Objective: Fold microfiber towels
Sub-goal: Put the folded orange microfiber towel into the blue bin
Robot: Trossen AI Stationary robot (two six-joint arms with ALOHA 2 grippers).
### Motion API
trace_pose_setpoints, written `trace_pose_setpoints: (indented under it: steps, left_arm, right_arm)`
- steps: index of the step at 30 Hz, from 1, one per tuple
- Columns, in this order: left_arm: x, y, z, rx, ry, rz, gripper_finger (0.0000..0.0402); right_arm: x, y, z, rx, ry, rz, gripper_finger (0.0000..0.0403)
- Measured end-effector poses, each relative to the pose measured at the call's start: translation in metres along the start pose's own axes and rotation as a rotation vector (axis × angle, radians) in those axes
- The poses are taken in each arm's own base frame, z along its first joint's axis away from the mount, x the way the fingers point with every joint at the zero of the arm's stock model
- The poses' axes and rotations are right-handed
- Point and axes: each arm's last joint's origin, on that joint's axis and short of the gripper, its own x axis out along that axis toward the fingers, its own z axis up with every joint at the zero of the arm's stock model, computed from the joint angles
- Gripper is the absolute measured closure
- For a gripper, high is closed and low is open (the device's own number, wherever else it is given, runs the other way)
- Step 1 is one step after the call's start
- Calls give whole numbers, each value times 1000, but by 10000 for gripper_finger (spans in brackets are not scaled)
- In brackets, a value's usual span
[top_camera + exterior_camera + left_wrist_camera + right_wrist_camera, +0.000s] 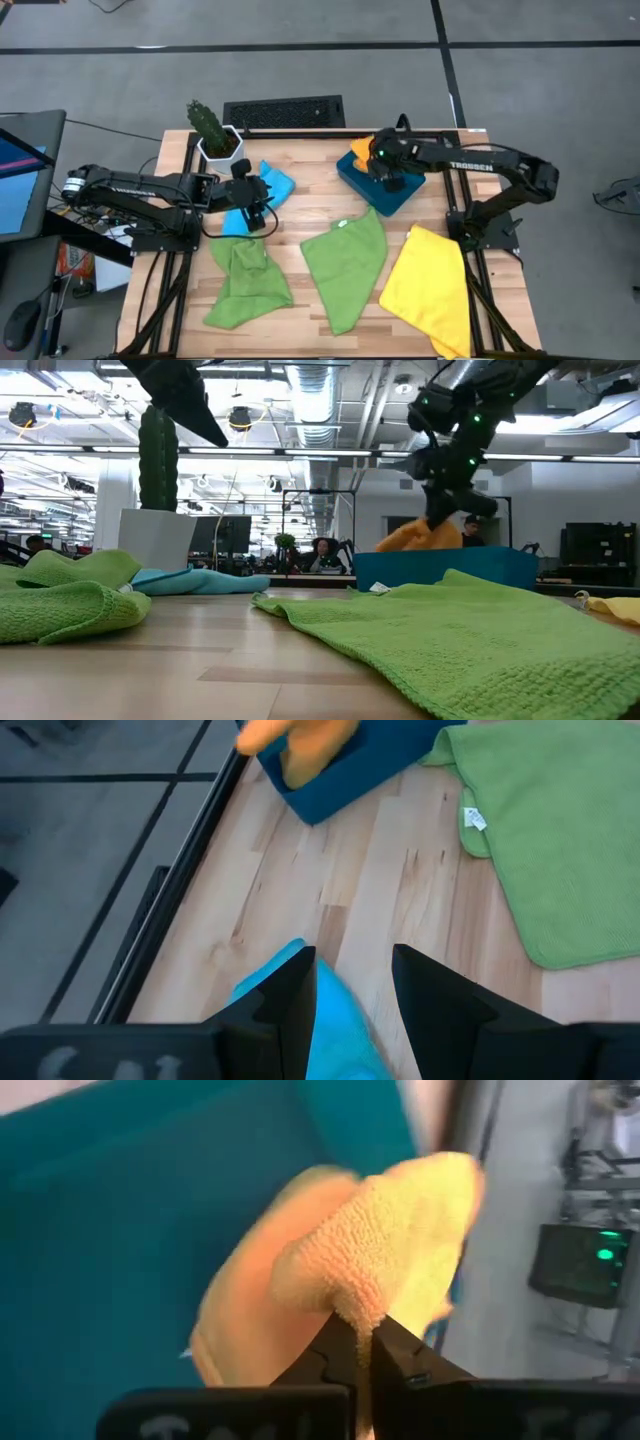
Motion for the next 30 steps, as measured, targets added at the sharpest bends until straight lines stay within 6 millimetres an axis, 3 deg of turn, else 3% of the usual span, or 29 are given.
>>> trace_pose_setpoints:
  steps: [8,19,30]
  left_arm:
    - [0,0,0,1,-3,0,274]
    - [0,0,1,-4,-5,-1,274]
    - [0,0,2,-5,-15,-8,274]
  right_arm:
    - [3,37,6,-96,43,41,376]
    - [-11,68,17,-180,77,146,298]
    - [-27,87,11,-155,221,259,222]
